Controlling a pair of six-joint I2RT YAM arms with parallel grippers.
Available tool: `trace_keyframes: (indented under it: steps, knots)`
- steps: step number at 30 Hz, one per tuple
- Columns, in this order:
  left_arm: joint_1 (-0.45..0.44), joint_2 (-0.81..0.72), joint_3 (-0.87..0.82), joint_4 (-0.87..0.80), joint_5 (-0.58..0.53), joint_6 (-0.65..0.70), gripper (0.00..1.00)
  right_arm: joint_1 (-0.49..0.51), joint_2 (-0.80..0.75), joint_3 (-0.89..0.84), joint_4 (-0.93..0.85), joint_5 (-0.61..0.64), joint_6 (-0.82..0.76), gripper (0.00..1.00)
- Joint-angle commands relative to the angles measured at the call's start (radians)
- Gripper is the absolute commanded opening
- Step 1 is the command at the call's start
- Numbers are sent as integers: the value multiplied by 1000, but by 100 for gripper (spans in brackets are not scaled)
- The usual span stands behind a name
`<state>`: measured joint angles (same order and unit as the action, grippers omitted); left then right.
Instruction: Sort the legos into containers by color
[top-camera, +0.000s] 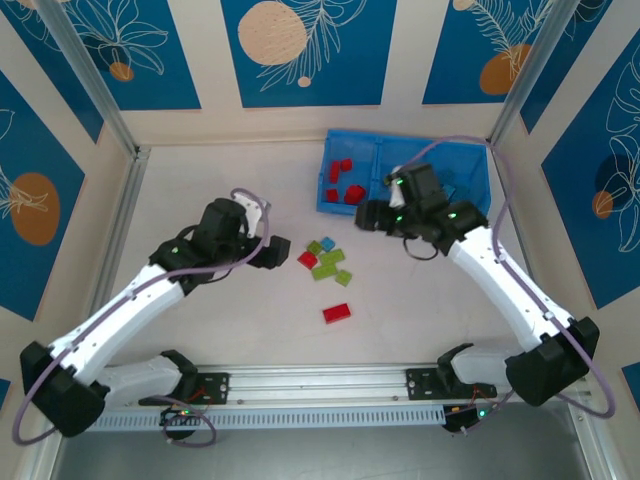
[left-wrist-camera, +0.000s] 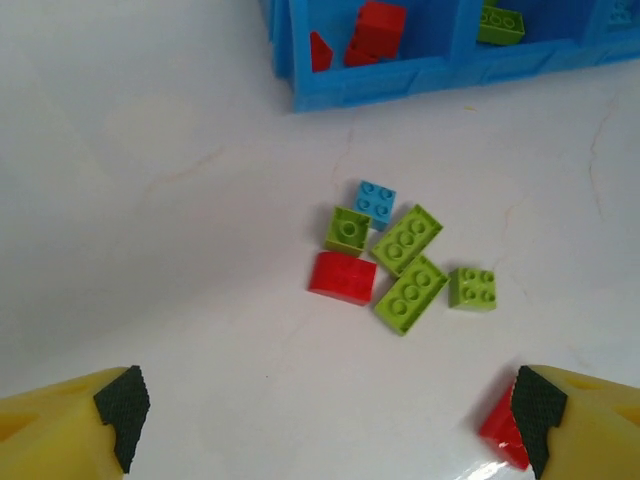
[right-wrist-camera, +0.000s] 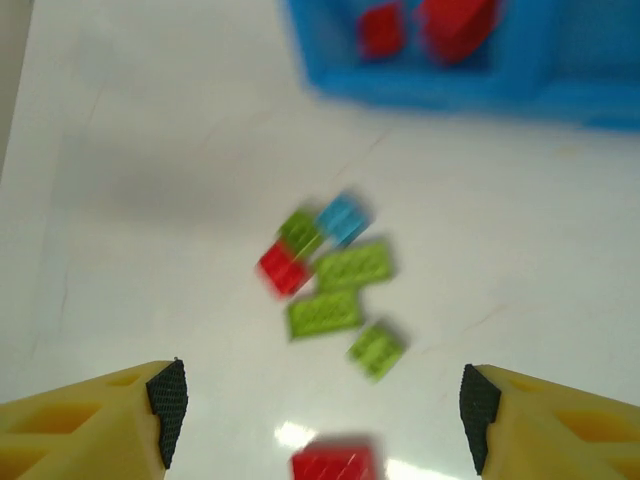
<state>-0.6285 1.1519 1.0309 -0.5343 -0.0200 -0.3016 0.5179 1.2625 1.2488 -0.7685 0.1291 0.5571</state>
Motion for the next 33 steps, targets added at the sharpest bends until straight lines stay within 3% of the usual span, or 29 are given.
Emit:
trace_keyframes:
  steps: [1, 4, 7, 10, 15, 19, 25, 33]
  knots:
    - [6, 134, 41, 35, 118, -147, 90, 131, 35, -10, -88, -11, 34, 75]
    - [6, 305, 113, 42, 180, -5, 79, 191, 58, 0, -135, 29, 62, 75]
    - [7, 479, 215, -3, 164, 124, 76, 210, 46, -25, -132, 29, 85, 75]
    - [6, 587, 282, -7, 140, 172, 74, 215, 9, -60, -127, 52, 114, 75]
    - [7, 734, 389, -24, 202, 212, 68, 212, -52, -99, -133, 75, 136, 76]
    - [7, 821, 462, -45, 239, 224, 66, 211, -80, -103, -163, 94, 145, 76]
    - [6, 906, 514, -80, 152, 244, 57, 208, -115, -112, -188, 111, 159, 76]
    - [6, 955, 513, -78, 167, 258, 52, 202, -130, -132, -181, 114, 174, 77]
